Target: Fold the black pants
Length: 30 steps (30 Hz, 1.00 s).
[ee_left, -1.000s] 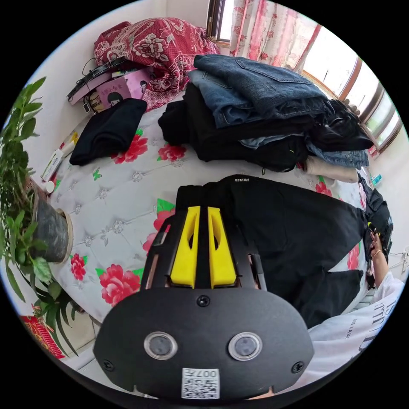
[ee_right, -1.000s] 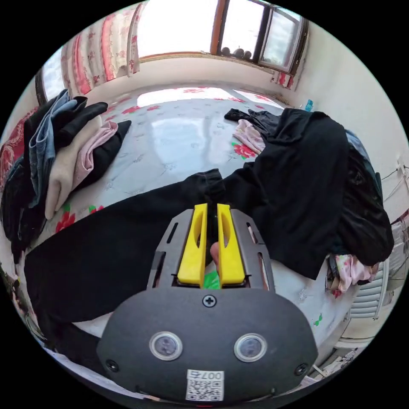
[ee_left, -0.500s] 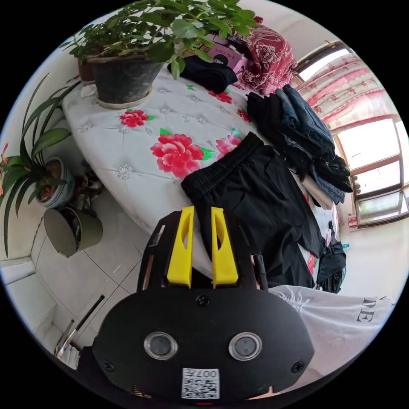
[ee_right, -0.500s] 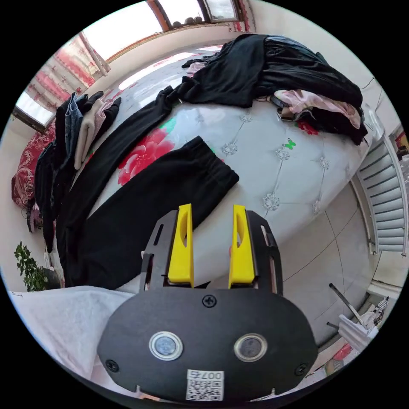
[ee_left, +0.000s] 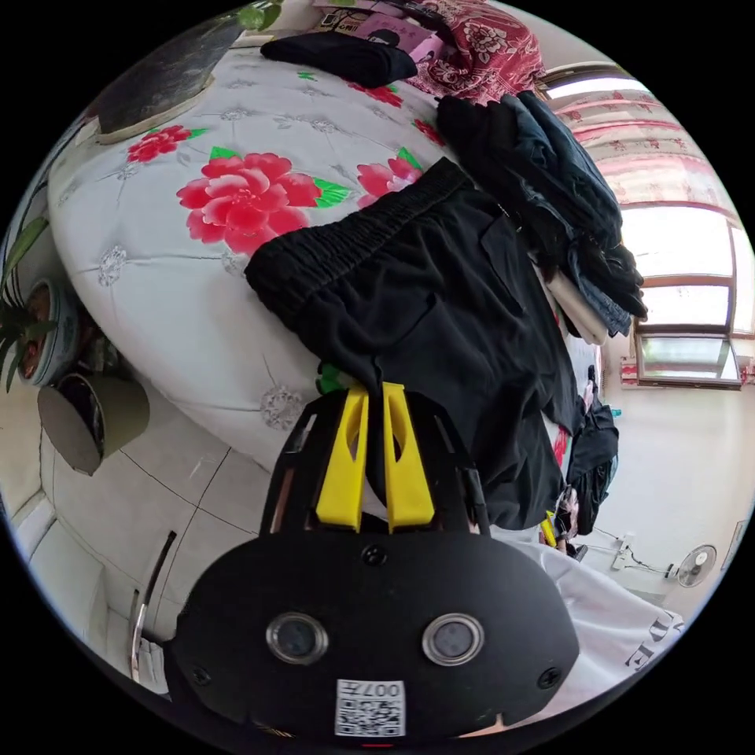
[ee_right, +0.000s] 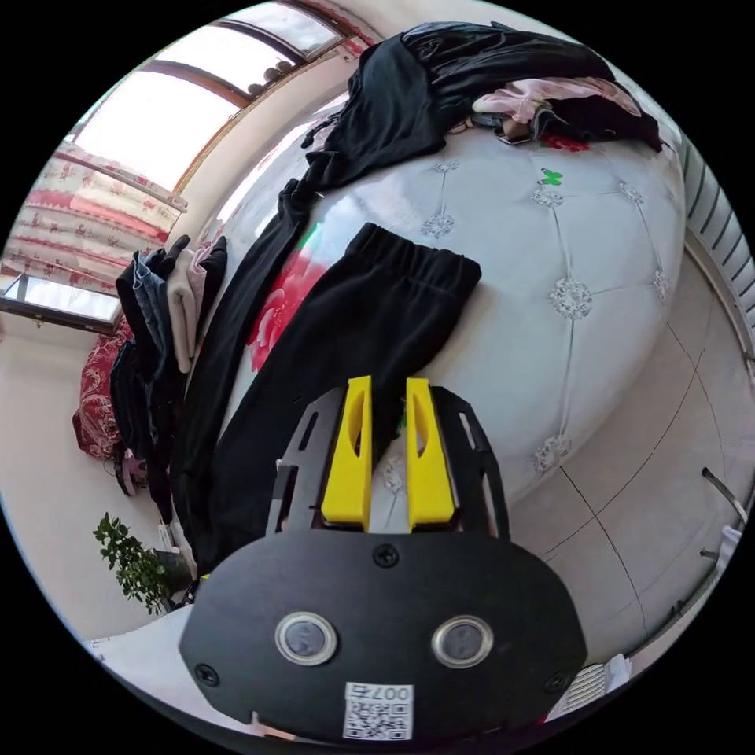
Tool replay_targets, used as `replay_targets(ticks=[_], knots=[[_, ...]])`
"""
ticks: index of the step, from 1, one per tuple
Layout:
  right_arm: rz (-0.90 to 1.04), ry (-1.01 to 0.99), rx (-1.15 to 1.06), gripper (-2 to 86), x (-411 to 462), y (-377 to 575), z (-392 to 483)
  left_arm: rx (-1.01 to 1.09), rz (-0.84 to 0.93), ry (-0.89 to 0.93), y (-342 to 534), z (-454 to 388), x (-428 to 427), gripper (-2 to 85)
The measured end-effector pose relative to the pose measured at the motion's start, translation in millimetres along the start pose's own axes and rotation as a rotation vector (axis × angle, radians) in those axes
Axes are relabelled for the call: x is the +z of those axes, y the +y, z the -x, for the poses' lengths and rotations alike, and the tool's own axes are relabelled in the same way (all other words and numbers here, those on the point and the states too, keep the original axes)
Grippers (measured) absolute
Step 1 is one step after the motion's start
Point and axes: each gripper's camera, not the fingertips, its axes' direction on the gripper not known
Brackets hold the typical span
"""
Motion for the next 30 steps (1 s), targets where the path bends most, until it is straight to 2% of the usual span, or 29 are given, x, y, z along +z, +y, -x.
replay_targets(ticks=[2,5,9,12,14,17,22,27,30], knots=[[0.009,0.016,0.017,1.8,2,-1,-11,0.012,-0.009,0.040,-1,2,-4,0.8],[0.021,-0.232,0.039,0.4,-8,-7,-37,0.032,-0.111,0.188,8,10,-30,0.2],[-0.212,-0.656,0.037,-0.1,-79,-8,-63,0.085,-0.252,0.440,30,20,-73,-0.1],[-0.439,-0.835,-0.096,-0.2,-156,-4,-70,0.185,-0.295,0.505,47,9,-96,-0.1],[-0.512,-0.880,-0.169,-0.2,-189,-3,-77,0.228,-0.304,0.521,56,6,-103,0.0],[-0.489,-0.809,-0.201,-0.2,-204,2,-88,0.217,-0.280,0.501,67,14,-98,0.0],[-0.429,-0.749,-0.055,-0.2,-171,21,-107,0.121,-0.240,0.487,73,24,-83,-0.1],[-0.406,-0.713,-0.042,-0.2,-152,7,-83,0.170,-0.218,0.425,41,-20,-85,-0.1],[-0.436,-0.659,-0.064,-0.2,-153,-8,-57,0.127,-0.216,0.408,19,-40,-85,-0.1]])
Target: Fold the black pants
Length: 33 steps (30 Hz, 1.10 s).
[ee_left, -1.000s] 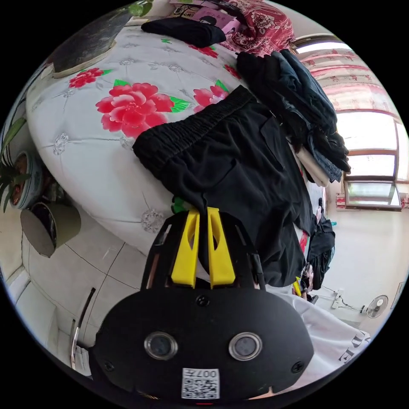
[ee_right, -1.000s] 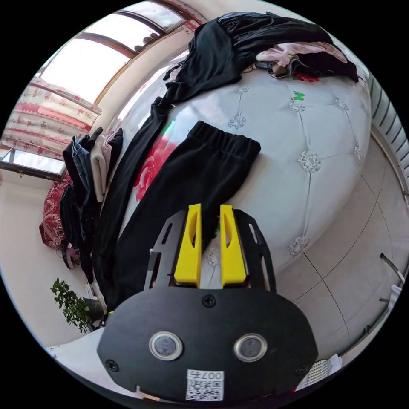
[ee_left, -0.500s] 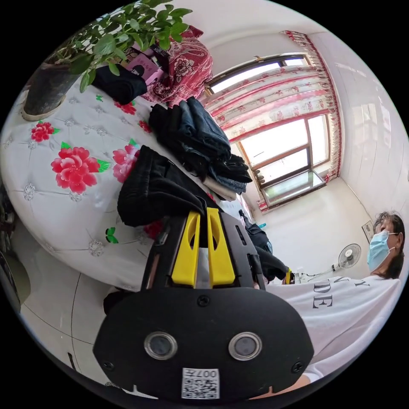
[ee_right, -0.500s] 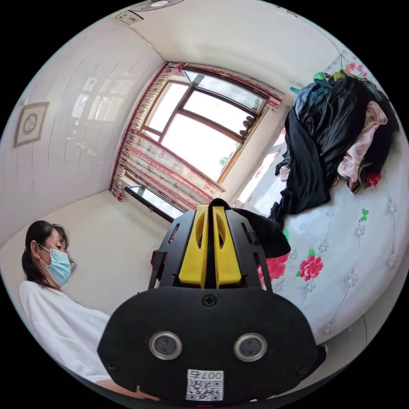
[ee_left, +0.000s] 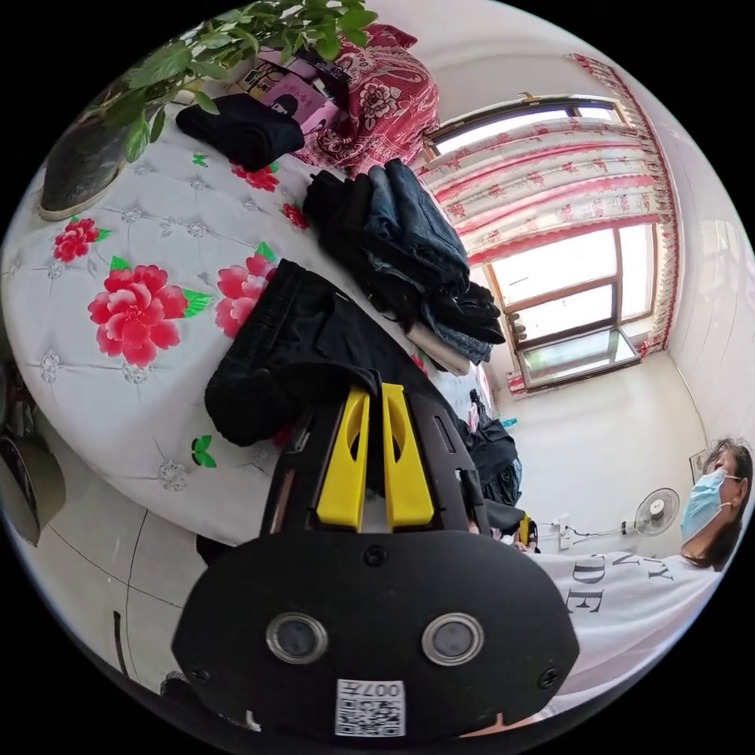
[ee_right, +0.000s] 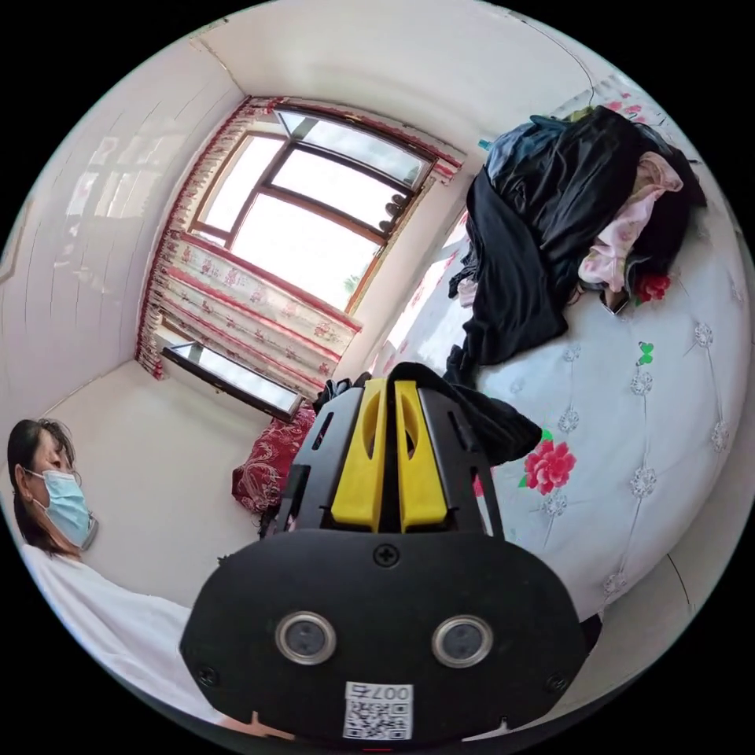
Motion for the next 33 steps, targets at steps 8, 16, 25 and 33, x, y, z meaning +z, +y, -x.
replay_targets(ticks=[8,16,25,33], knots=[[0.024,0.147,-0.110,0.0,94,-32,47,-0.076,0.018,-0.032,-51,-25,49,0.5],[0.285,0.389,-0.195,3.3,356,-107,83,-0.052,0.054,-0.147,-183,-62,188,6.5],[0.412,0.611,-0.217,5.0,432,-93,45,0.080,0.036,-0.305,-173,-125,217,8.8],[0.457,0.544,-0.165,5.2,443,-97,12,0.069,-0.026,-0.657,-81,-174,228,10.7]])
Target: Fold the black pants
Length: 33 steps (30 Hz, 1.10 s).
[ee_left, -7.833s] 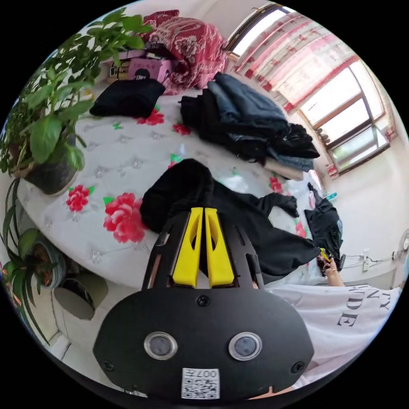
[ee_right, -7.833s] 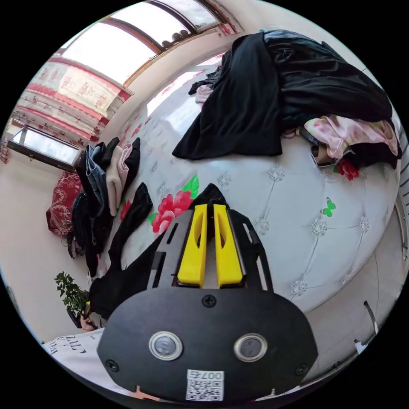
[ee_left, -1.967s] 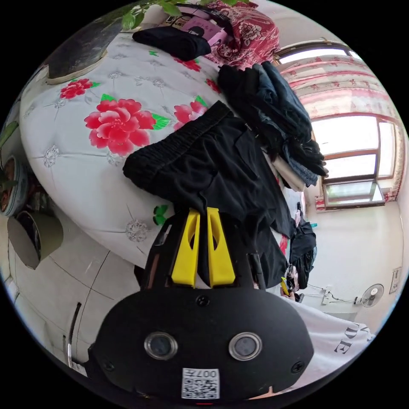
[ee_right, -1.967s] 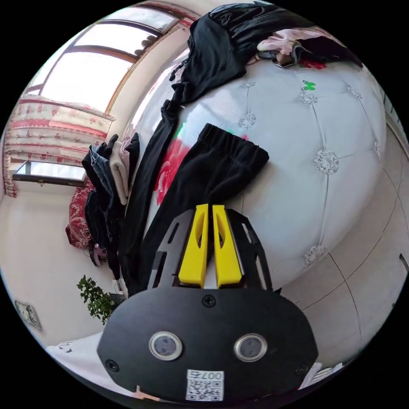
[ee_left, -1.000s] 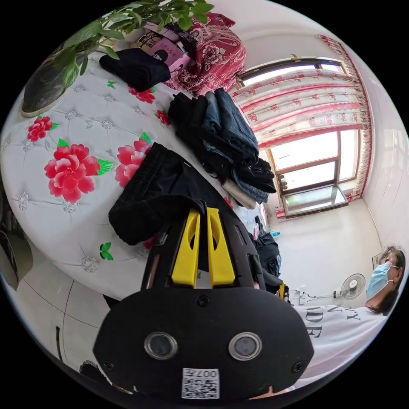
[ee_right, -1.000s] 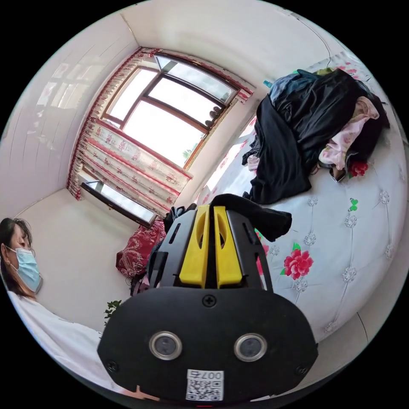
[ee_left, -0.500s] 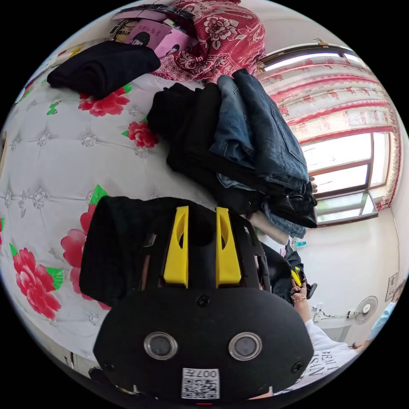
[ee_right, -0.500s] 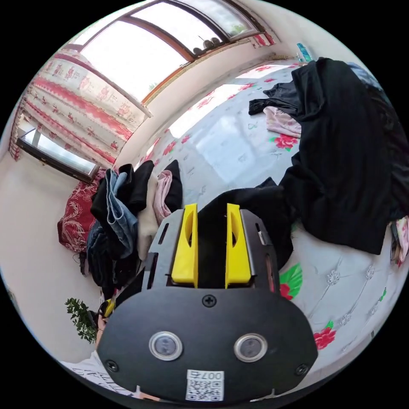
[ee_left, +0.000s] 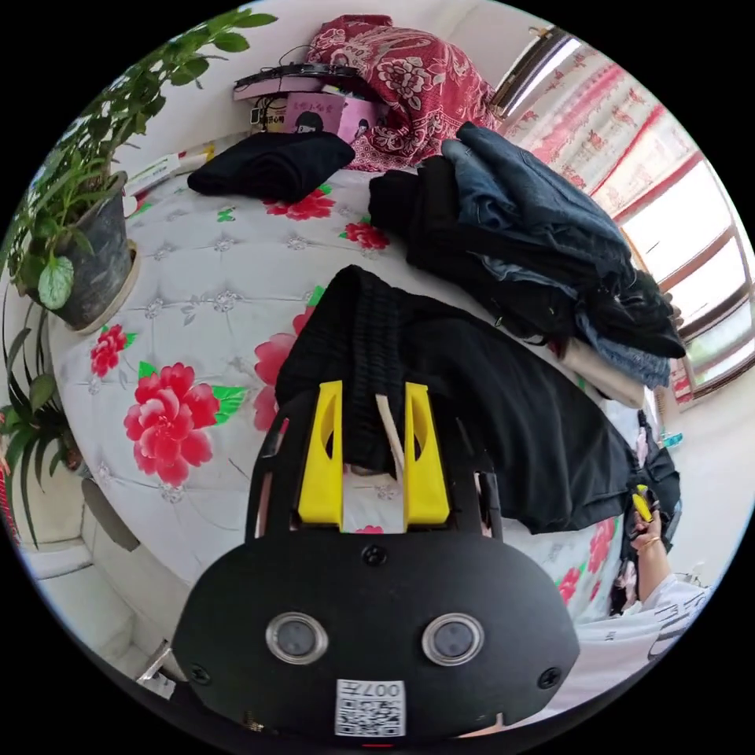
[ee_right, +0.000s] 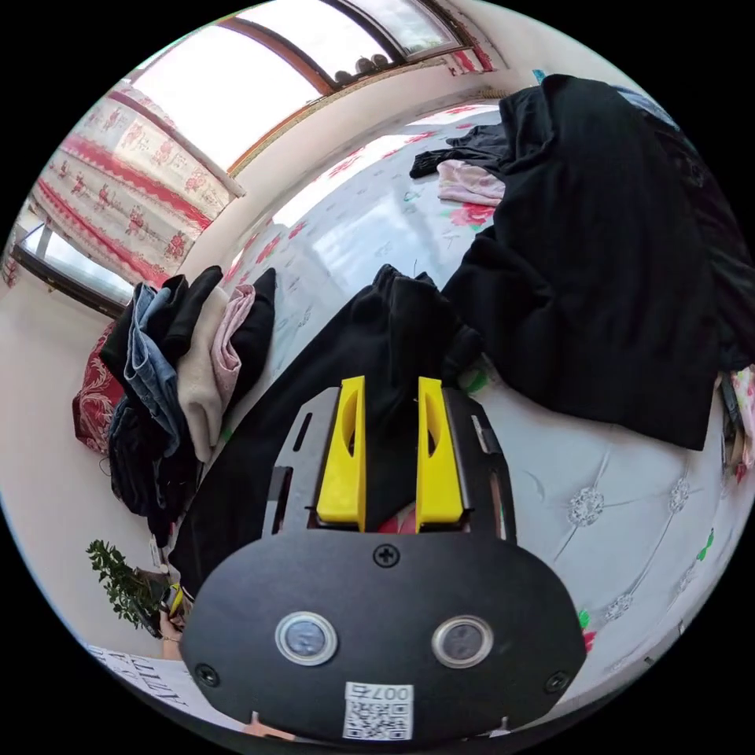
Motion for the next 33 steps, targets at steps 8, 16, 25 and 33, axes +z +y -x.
replay_targets(ticks=[8,16,25,33], knots=[[0.111,-0.055,-0.011,0.4,33,-37,22,0.190,0.148,-0.201,-27,-72,45,7.3],[0.122,-0.058,-0.004,1.3,-6,-21,-14,0.245,0.211,-0.233,-69,-86,47,7.2],[-0.033,0.023,0.095,7.0,-20,-5,-32,0.622,0.016,0.007,10,-249,-21,8.9],[0.086,-0.065,0.234,2.5,11,-38,-24,0.976,0.332,0.095,73,-396,93,2.2]])
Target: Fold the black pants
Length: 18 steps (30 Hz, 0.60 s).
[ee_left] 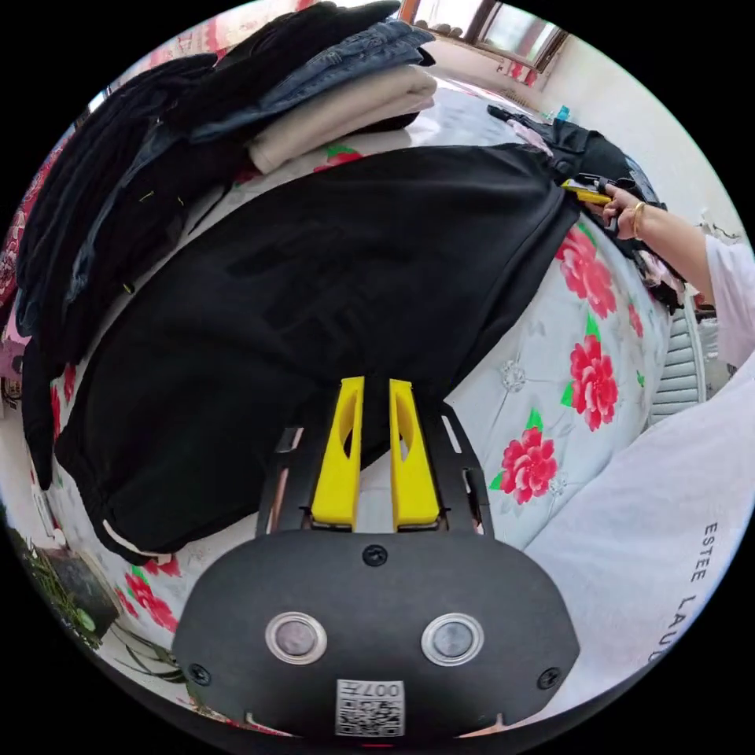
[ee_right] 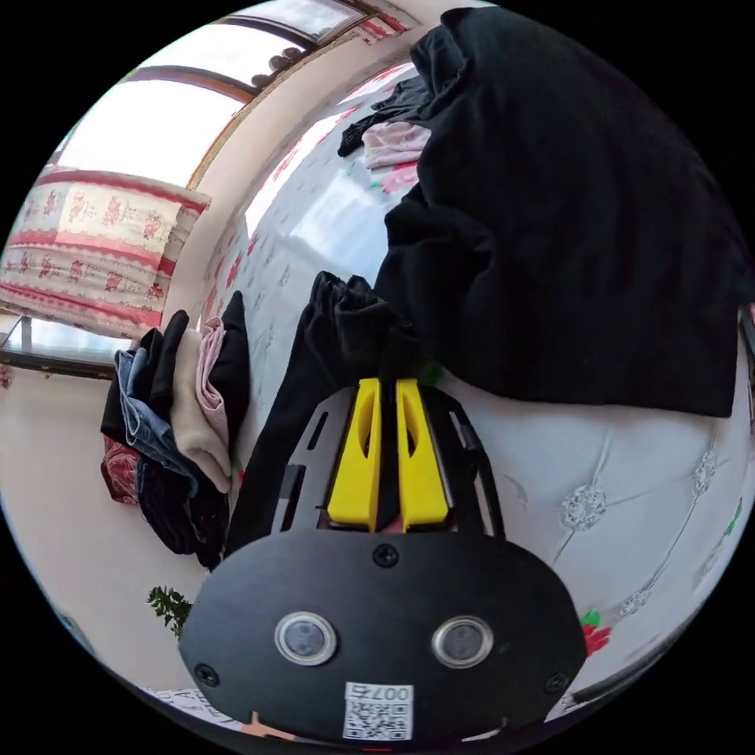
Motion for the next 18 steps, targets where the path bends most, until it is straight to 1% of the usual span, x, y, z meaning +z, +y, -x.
replay_targets(ticks=[1,3,6,9,11,12,14,16,17,18], knots=[[-0.009,-0.014,0.004,2.2,-6,1,0,0.010,-0.027,0.015,0,2,-4,1.3],[-0.072,-0.029,-0.066,1.4,-42,17,1,0.010,-0.013,0.110,2,14,-16,-0.4],[-0.131,0.027,-0.144,1.3,-100,56,-12,0.026,-0.041,0.234,17,23,-36,-0.7],[-0.178,0.095,-0.113,2.1,-152,100,-51,0.042,-0.052,0.358,29,15,-42,-0.2],[-0.139,0.145,-0.034,3.0,-165,120,-86,0.047,-0.040,0.390,32,4,-35,0.9],[-0.090,0.197,0.035,3.6,-167,132,-106,0.031,-0.017,0.391,32,-2,-28,2.0],[-0.098,0.262,0.087,4.4,-178,154,-119,0.031,0.002,0.355,32,-12,-29,5.6],[-0.149,0.230,0.012,5.0,-189,179,-110,0.123,-0.093,0.342,37,-28,-51,7.0],[-0.138,0.203,-0.039,5.3,-189,194,-100,0.207,-0.161,0.321,43,-42,-66,7.2],[-0.107,0.161,-0.094,5.6,-183,209,-88,0.284,-0.177,0.280,47,-57,-72,7.3]])
